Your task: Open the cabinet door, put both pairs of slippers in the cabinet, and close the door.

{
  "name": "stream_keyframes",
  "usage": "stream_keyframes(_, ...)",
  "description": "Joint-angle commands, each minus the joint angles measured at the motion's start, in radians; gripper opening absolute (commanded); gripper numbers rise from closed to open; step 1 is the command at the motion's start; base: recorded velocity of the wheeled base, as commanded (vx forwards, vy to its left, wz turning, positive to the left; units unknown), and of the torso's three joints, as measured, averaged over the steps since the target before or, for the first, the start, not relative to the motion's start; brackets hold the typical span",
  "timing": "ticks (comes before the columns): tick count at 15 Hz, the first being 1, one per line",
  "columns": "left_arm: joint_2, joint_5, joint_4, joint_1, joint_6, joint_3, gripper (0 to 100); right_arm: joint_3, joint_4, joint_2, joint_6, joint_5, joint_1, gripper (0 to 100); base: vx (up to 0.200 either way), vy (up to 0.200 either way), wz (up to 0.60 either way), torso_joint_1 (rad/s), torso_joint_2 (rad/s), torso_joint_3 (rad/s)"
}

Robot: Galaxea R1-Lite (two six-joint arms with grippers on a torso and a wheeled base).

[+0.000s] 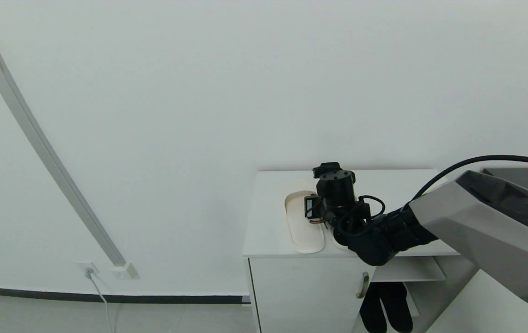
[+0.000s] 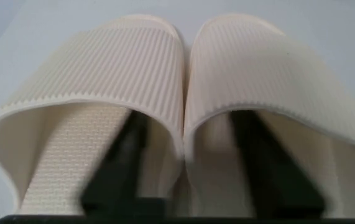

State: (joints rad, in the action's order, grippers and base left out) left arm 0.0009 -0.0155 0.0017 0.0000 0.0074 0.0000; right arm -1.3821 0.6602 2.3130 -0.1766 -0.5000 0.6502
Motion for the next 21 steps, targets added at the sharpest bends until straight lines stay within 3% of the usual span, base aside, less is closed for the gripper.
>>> stream_keyframes(1, 0.001, 0.0, 0.0, 0.0, 0.0, 0.0, 0, 0.002, -0.001, 0.0, 0.0, 0.0, 0.0, 0, 0.0, 0.0, 0.0, 0.0, 0.0, 0.0)
stream_keyframes(6, 0.001, 0.002, 0.0, 0.0, -0.001, 0.0, 0, 0.08, 0.002, -0.127, -0.001, 0.035, 0.003, 0, 0.0, 0.0, 0.0, 0.0, 0.0, 0.0)
stream_keyframes(10, 0.001, 0.002, 0.0, 0.0, -0.001, 0.0, 0, 0.357, -0.001, -0.449, 0.006, 0.202, 0.051, 0, 0.0, 0.0, 0.0, 0.0, 0.0, 0.0)
stream_keyframes(15, 0.001, 0.0, 0.0, 0.0, 0.0, 0.0, 0, 0.678, -0.014, -0.774, 0.114, 0.431, 0.078, 0, 0.0, 0.0, 0.0, 0.0, 0.0, 0.0)
stream_keyframes(21, 0.001, 0.0, 0.0, 0.0, 0.003, 0.0, 0, 0.727, -0.044, -0.797, 0.114, 0.457, 0.092, 0, 0.0, 0.0, 0.0, 0.0, 0.0, 0.0)
